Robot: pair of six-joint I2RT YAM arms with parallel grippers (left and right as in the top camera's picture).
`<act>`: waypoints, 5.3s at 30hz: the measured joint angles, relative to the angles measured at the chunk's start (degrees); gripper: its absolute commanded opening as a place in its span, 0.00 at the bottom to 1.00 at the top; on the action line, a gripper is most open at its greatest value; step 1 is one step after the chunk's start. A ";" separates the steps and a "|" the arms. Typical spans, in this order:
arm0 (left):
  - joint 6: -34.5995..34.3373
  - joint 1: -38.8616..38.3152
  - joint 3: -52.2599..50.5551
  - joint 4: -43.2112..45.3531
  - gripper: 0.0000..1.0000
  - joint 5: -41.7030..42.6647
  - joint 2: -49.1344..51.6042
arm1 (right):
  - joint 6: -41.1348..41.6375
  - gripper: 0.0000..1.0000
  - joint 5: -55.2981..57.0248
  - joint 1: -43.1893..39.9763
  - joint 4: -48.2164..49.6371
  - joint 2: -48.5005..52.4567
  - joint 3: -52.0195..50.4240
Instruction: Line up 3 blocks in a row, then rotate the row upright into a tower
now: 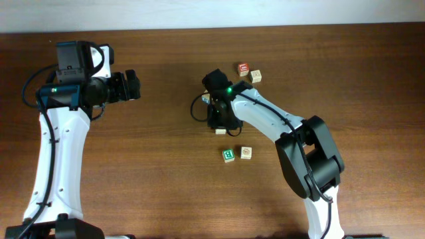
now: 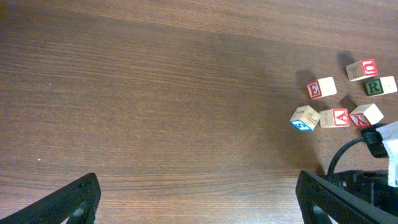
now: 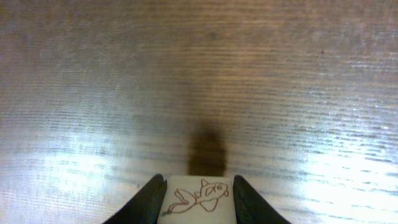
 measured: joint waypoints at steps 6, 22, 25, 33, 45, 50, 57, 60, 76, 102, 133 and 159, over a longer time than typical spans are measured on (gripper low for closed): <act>0.00 0.00 0.00 -0.02 0.99 0.00 0.00 | -6.80 0.29 -7.72 4.92 -13.55 0.33 6.64; 0.00 0.04 0.00 0.00 0.99 0.00 0.00 | 1.62 0.58 5.70 12.61 -23.10 -2.16 12.48; 0.00 0.04 0.00 -0.02 0.99 0.00 0.00 | -3.08 0.56 4.42 3.63 -34.58 -13.79 21.88; -9.40 -10.01 -4.22 -12.48 0.00 3.67 0.28 | -11.67 0.26 -8.00 -9.73 -15.96 -14.95 -15.17; -36.57 -34.75 -24.61 4.79 0.00 -1.90 1.95 | -6.99 0.04 -5.44 -12.50 -6.36 -18.36 -22.32; -37.81 -39.78 -25.49 9.46 0.00 0.15 10.78 | -5.40 0.04 -7.82 -12.35 -2.49 -18.47 -26.01; -37.24 -39.78 -25.70 15.85 0.00 0.70 11.02 | -3.82 0.04 -9.42 -9.75 2.03 -18.47 -29.05; -34.36 -39.78 -25.73 18.29 0.00 1.16 11.02 | -3.93 0.04 -10.36 -9.75 2.38 -18.47 -29.16; -20.65 -30.77 -23.39 14.29 0.43 3.72 11.17 | -12.37 0.37 -10.08 -10.16 -7.08 -18.53 -18.84; -14.88 -16.63 -8.90 3.34 0.20 3.69 11.67 | -4.66 0.04 -7.67 3.74 5.66 -19.96 -27.34; -19.52 -14.43 -8.90 2.58 0.30 -5.38 11.67 | -11.52 0.04 5.92 13.55 14.62 -16.28 -23.34; -19.54 -14.43 -8.90 2.49 0.34 -5.35 11.67 | -7.63 0.04 -0.09 10.69 3.48 -13.73 -18.95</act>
